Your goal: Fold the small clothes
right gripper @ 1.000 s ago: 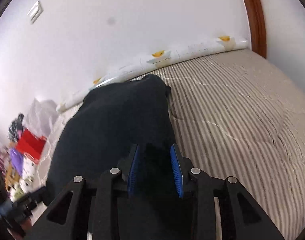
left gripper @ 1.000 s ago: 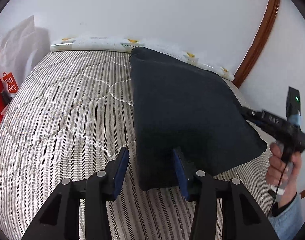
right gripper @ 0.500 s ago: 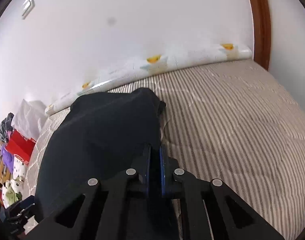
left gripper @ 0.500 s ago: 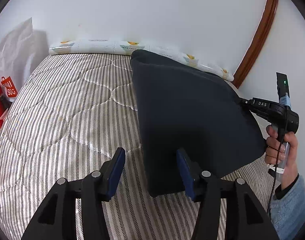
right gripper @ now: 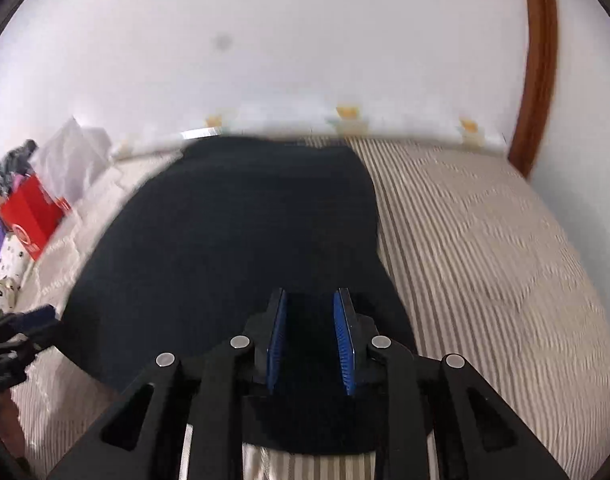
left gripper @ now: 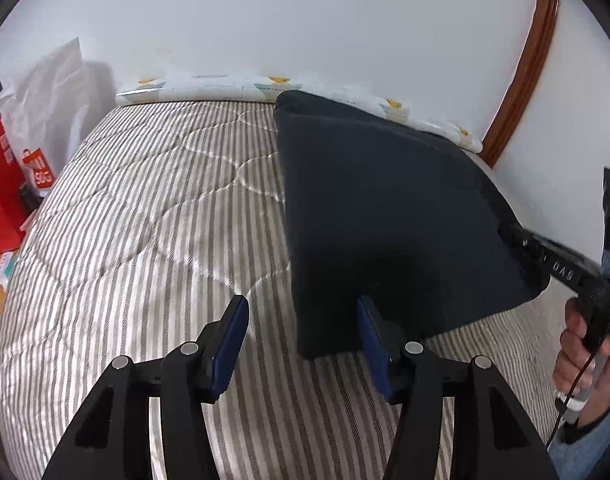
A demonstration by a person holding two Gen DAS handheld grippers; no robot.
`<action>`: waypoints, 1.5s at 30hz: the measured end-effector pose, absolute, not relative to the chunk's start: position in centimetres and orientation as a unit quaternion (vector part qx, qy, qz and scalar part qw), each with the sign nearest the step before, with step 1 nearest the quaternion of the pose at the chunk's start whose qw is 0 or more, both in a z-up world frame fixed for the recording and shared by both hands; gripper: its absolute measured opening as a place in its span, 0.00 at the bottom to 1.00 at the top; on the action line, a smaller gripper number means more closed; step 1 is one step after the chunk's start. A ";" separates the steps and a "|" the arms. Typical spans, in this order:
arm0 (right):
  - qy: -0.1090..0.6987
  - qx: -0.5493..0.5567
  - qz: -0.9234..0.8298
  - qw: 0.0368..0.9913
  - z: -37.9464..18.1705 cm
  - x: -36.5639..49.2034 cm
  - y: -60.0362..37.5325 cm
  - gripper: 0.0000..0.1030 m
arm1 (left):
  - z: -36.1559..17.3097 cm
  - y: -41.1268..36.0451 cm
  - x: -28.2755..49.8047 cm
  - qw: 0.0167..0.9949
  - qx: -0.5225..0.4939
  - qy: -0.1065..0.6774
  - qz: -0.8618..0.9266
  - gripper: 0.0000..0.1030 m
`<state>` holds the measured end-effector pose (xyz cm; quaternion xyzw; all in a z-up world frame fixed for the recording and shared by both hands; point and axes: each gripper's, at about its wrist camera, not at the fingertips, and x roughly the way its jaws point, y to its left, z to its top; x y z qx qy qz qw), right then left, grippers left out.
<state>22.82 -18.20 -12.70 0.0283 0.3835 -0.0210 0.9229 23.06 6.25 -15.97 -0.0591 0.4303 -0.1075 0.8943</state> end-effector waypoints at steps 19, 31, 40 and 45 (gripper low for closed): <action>0.340 0.015 -0.045 0.939 -4.9 10.9 -15.5 0.54 | -8.7 5.9 14.5 0.914 -0.048 0.396 -0.077 0.70; 0.305 -0.022 -0.125 0.944 -1.7 1.8 -15.1 0.96 | -3.6 4.3 7.5 0.939 -0.029 0.336 -0.066 0.87; 0.295 -0.004 -0.134 0.946 -1.2 -2.0 -15.7 0.99 | -2.5 2.5 5.0 0.946 -0.016 0.315 -0.071 0.88; 0.299 -0.010 -0.147 0.943 -1.1 -2.4 -15.6 0.99 | -2.3 1.9 4.5 0.948 -0.013 0.311 -0.068 0.88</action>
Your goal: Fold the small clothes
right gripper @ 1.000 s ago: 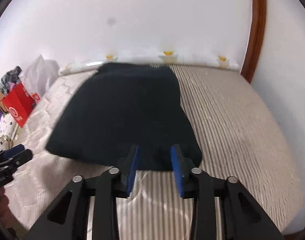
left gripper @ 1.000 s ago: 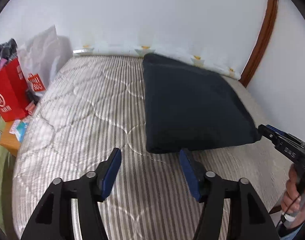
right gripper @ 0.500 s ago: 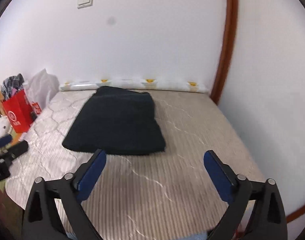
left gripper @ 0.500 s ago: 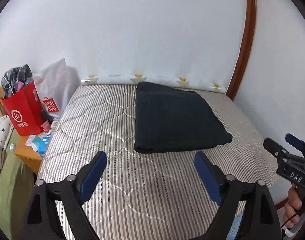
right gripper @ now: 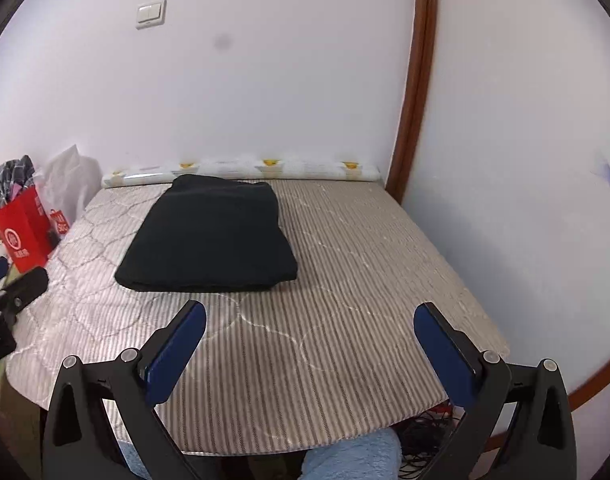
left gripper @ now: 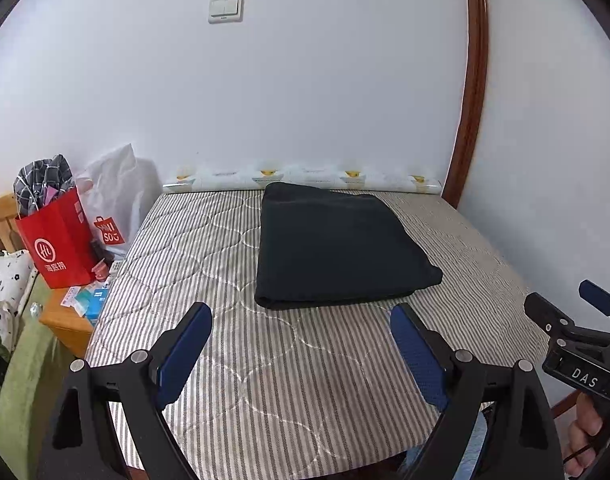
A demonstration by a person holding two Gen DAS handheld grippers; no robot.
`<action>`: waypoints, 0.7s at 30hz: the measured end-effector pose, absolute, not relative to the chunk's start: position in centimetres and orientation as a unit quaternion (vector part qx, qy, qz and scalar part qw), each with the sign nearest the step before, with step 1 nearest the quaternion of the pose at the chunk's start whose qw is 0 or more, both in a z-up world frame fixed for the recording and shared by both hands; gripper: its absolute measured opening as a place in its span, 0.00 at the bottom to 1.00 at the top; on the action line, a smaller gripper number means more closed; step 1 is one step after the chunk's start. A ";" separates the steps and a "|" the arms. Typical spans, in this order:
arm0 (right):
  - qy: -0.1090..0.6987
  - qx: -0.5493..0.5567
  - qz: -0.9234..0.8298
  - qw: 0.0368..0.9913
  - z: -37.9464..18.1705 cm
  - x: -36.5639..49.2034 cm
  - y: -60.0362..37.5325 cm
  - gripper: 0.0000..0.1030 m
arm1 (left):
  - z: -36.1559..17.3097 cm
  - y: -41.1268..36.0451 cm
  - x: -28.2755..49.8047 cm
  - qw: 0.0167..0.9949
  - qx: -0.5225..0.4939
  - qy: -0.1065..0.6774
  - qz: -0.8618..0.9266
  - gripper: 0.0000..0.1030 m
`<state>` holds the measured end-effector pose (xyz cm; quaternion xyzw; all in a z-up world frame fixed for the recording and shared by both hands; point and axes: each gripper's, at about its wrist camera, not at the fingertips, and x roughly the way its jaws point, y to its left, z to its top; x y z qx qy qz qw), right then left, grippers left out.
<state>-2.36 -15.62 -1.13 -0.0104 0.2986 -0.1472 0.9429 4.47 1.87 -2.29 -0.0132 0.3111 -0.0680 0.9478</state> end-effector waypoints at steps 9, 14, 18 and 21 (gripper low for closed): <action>0.295 0.011 -0.148 0.944 -1.2 -3.1 -16.4 0.99 | -2.3 1.7 4.3 0.948 -0.017 0.310 -0.066 0.88; 0.299 0.012 -0.152 0.942 -1.4 -3.2 -16.8 0.99 | -2.5 1.8 4.0 0.948 -0.016 0.311 -0.063 0.88; 0.302 0.006 -0.159 0.940 -1.6 -3.1 -16.8 0.99 | -2.5 2.1 3.9 0.948 -0.017 0.311 -0.058 0.88; 0.302 0.007 -0.159 0.940 -1.6 -3.2 -16.9 0.99 | -2.4 2.5 4.0 0.948 -0.021 0.312 -0.056 0.88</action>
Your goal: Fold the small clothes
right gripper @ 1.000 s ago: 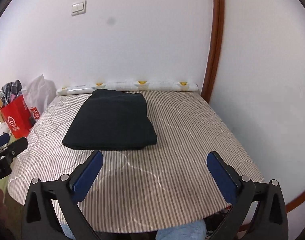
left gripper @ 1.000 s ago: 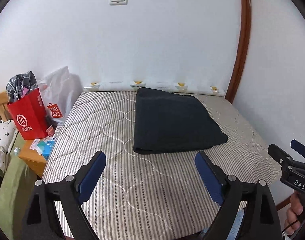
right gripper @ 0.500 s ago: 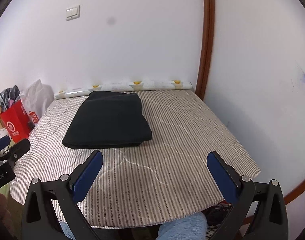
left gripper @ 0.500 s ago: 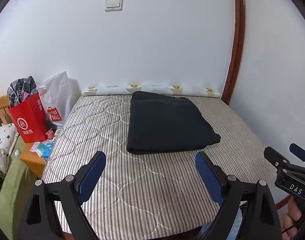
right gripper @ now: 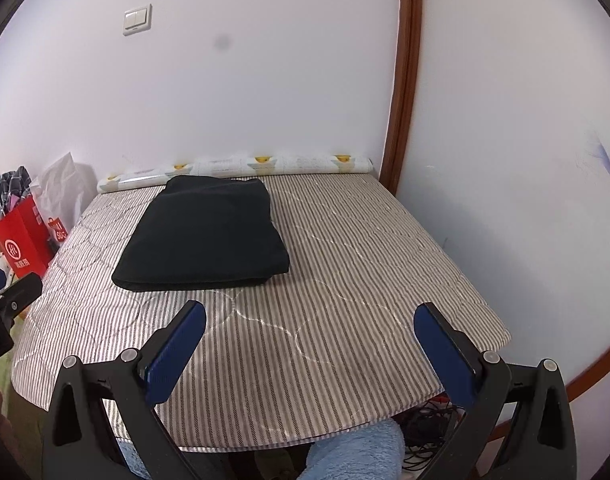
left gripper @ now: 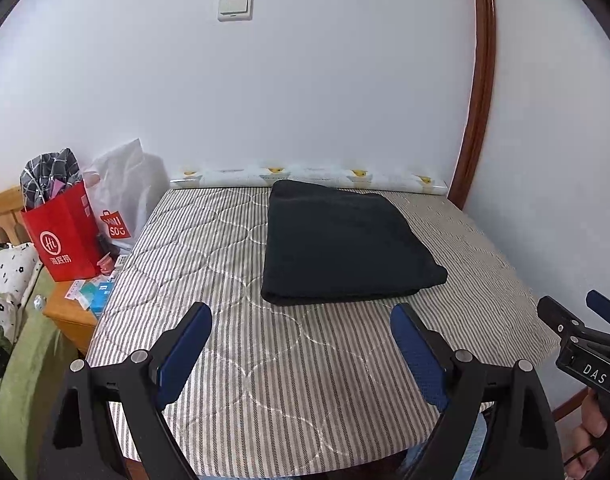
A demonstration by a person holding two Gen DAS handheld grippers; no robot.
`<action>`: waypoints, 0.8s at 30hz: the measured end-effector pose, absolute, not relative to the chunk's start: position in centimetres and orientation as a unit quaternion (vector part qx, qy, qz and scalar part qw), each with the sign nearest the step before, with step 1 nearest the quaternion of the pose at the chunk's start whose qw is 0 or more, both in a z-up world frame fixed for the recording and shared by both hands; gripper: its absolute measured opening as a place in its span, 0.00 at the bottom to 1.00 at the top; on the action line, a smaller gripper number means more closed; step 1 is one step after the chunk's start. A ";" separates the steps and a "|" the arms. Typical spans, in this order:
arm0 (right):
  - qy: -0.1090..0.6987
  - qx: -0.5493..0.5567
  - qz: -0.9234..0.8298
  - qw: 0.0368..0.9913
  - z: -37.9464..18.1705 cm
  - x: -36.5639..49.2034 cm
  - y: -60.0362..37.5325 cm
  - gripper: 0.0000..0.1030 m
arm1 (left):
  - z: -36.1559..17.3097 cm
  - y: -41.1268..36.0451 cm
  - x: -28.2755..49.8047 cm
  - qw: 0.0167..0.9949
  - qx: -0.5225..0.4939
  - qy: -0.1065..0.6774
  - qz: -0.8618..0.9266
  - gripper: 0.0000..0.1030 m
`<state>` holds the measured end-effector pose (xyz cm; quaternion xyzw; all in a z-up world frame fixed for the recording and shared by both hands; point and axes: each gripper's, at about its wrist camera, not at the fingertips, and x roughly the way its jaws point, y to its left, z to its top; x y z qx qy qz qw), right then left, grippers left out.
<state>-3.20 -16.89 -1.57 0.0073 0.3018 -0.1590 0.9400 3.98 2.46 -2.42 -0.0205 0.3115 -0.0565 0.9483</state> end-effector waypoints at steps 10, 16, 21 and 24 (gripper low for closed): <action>0.299 0.001 -0.162 0.940 -1.4 -3.4 -16.6 0.99 | -2.5 2.5 3.9 0.948 -0.020 0.314 -0.055 0.88; 0.299 -0.002 -0.165 0.940 -1.3 -3.4 -16.4 0.99 | -2.6 2.4 3.9 0.948 -0.020 0.314 -0.055 0.88; 0.300 -0.001 -0.165 0.940 -1.2 -3.4 -16.4 0.99 | -2.5 2.4 3.8 0.948 -0.020 0.313 -0.054 0.88; 0.299 0.000 -0.166 0.940 -1.2 -3.5 -16.4 0.99 | -2.5 2.5 3.8 0.948 -0.020 0.313 -0.053 0.88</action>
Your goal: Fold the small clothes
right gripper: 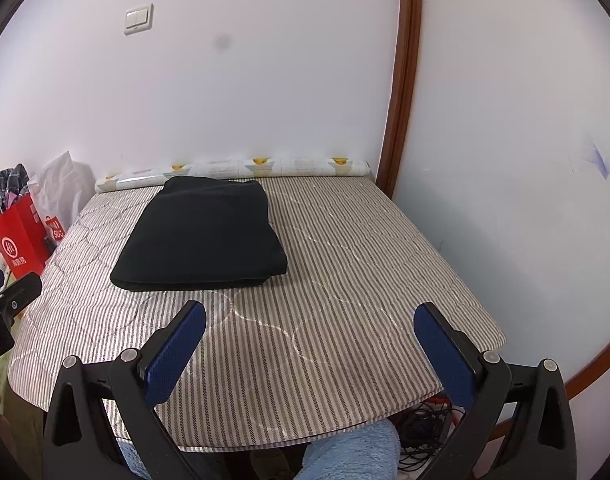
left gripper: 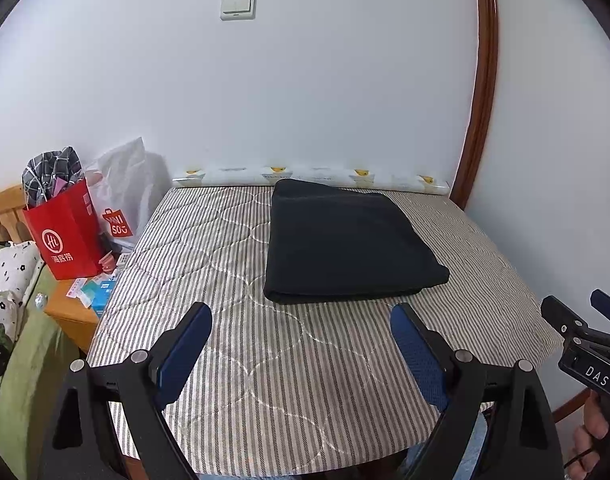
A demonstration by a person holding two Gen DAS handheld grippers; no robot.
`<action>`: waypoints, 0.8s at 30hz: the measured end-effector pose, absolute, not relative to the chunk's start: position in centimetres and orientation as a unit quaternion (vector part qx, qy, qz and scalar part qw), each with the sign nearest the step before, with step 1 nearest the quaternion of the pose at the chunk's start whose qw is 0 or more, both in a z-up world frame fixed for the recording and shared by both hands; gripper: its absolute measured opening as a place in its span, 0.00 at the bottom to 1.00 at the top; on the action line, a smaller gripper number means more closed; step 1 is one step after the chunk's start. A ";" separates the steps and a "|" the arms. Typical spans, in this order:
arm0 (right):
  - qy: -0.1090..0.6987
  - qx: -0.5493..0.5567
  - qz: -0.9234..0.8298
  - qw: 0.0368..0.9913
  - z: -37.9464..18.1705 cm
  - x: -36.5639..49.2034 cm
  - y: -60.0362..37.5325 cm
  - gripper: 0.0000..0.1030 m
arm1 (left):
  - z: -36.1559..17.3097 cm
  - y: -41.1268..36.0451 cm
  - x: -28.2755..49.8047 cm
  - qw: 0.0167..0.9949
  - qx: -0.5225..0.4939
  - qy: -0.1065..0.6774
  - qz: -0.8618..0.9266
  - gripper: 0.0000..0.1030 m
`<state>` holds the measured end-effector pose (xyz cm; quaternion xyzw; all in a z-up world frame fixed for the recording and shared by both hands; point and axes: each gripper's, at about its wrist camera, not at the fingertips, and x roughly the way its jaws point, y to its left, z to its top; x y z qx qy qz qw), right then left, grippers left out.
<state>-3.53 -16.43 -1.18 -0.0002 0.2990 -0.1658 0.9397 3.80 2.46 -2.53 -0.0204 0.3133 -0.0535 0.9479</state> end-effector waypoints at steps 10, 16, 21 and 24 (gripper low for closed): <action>0.296 0.003 -0.169 0.940 -0.9 -3.8 -16.4 0.99 | -2.4 2.5 3.9 0.948 -0.021 0.313 -0.054 0.88; 0.295 0.005 -0.171 0.940 -0.6 -3.8 -16.5 0.99 | -2.0 2.4 4.6 0.948 -0.019 0.312 -0.057 0.88; 0.290 0.005 -0.169 0.942 -0.2 -3.3 -16.5 0.99 | -1.8 2.5 5.4 0.949 -0.021 0.311 -0.054 0.88; 0.291 0.005 -0.166 0.942 -0.2 -2.5 -16.3 0.99 | -1.9 2.7 6.4 0.948 -0.023 0.314 -0.051 0.88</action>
